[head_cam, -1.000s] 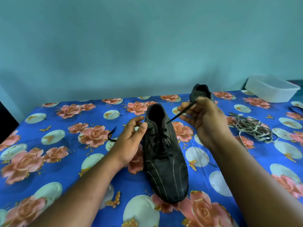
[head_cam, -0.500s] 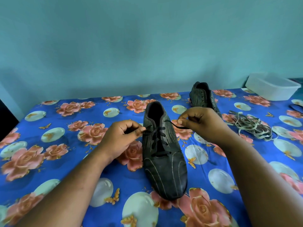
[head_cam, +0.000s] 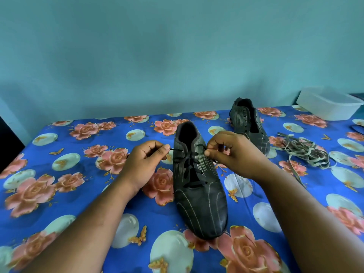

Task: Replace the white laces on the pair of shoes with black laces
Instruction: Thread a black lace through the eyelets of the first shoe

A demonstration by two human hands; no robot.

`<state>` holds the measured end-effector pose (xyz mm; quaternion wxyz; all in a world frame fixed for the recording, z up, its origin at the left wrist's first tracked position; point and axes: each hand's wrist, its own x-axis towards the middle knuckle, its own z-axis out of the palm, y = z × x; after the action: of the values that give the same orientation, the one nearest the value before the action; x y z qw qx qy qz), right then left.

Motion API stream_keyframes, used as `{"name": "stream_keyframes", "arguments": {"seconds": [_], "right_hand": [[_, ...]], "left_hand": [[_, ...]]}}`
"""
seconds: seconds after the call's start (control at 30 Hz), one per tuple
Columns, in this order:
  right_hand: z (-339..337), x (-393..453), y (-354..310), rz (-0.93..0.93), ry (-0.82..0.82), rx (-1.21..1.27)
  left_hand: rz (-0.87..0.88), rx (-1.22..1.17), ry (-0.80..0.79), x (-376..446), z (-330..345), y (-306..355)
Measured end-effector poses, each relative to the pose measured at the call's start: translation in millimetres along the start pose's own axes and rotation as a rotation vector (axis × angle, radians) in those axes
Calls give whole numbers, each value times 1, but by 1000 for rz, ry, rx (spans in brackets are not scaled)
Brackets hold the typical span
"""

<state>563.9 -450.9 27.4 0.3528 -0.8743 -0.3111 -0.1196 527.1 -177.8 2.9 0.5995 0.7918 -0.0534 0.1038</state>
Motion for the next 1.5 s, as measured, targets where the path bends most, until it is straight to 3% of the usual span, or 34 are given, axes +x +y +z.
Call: {"name": "stream_keyframes", "arguments": {"seconds": [0.17,0.43,0.77,0.87,1.0,1.07,1.17,1.33,1.5], "right_hand": [[-1,1,-2,41,96,9],[-17,1,5,311,407,-26],[-19,2,15,342,418,-286],[-19,2,12,362,381,-159],[-23,4,-8,363,327,405],[-26,5,-16,362,335,524],[-31,9,-21,425,227,548],[-46,2,-39,609,-128,360],[-55,-38,-84,599,-179,240]], "left_hand": [[33,-47,-51,-4,4,7],[65,-86,-38,-6,2,11],[57,-77,-24,-4,3,11],[77,-10,-59,-4,0,10],[96,76,25,-2,-5,13],[103,148,45,-1,-10,21],[42,325,-62,0,-20,33],[-88,546,-225,-9,-35,54],[-76,514,-210,-57,-28,80]]}}
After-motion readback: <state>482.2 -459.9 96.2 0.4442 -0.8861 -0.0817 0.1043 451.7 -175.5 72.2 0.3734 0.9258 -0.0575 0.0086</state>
